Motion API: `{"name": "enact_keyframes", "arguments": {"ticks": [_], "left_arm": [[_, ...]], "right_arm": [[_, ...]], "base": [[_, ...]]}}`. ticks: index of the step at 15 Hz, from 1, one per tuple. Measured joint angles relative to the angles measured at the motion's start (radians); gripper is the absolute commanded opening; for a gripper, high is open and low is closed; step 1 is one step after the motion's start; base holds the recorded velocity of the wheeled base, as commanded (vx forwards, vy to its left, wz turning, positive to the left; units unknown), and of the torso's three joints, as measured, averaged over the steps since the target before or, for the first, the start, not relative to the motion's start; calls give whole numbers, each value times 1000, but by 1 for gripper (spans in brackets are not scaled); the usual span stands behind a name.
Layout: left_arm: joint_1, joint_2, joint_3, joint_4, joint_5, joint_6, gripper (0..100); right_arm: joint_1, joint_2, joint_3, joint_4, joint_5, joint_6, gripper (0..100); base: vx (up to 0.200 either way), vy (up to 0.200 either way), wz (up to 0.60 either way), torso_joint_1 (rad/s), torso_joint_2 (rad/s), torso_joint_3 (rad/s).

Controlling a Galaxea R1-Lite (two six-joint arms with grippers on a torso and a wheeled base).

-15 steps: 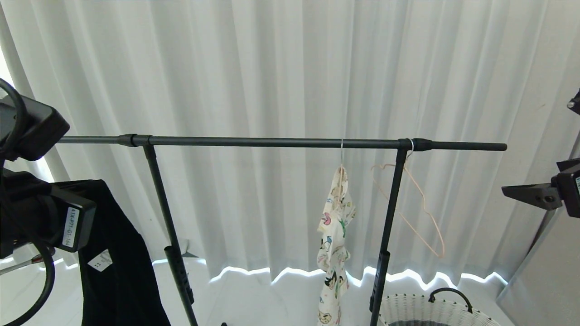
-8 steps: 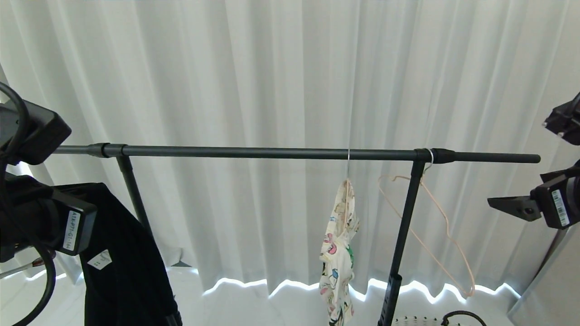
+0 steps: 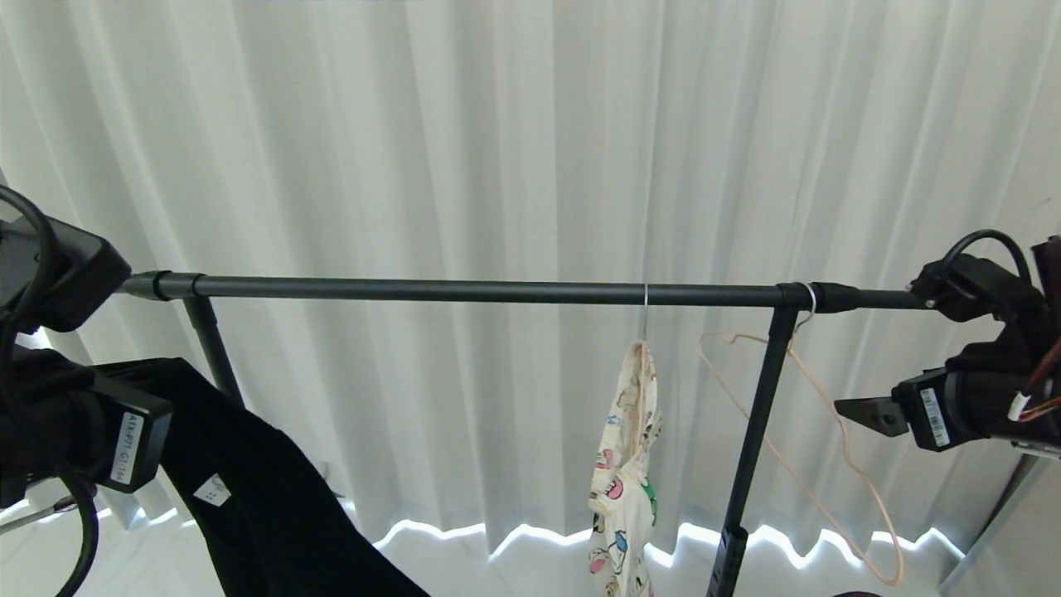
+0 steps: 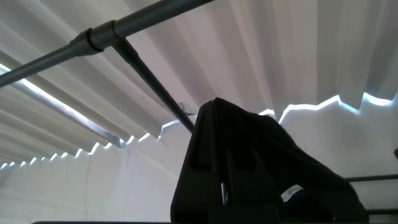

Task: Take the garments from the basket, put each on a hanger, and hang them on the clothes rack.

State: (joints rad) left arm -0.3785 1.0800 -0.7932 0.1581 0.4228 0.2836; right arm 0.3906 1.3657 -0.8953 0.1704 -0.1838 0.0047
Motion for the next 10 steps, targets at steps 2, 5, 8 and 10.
{"name": "enact_keyframes", "arguments": {"ticks": [2, 5, 8, 10], "left_arm": [[1, -2, 10, 0, 0, -2, 0], [1, -14, 33, -1, 0, -10, 0], [5, -24, 45, 0, 2, -8, 0], [6, -26, 47, 0, 2, -8, 0]], "right_arm": [[0, 55, 5, -35, 0, 48, 100], [-1, 166, 7, -144, -1, 100, 100], [-2, 251, 17, -188, 0, 125, 100], [-8, 286, 32, -203, 0, 136, 100]], "base": [[0, 0, 0, 0, 0, 0], [0, 0, 0, 0, 0, 0], [0, 0, 0, 0, 0, 0], [0, 0, 0, 0, 0, 0]]}}
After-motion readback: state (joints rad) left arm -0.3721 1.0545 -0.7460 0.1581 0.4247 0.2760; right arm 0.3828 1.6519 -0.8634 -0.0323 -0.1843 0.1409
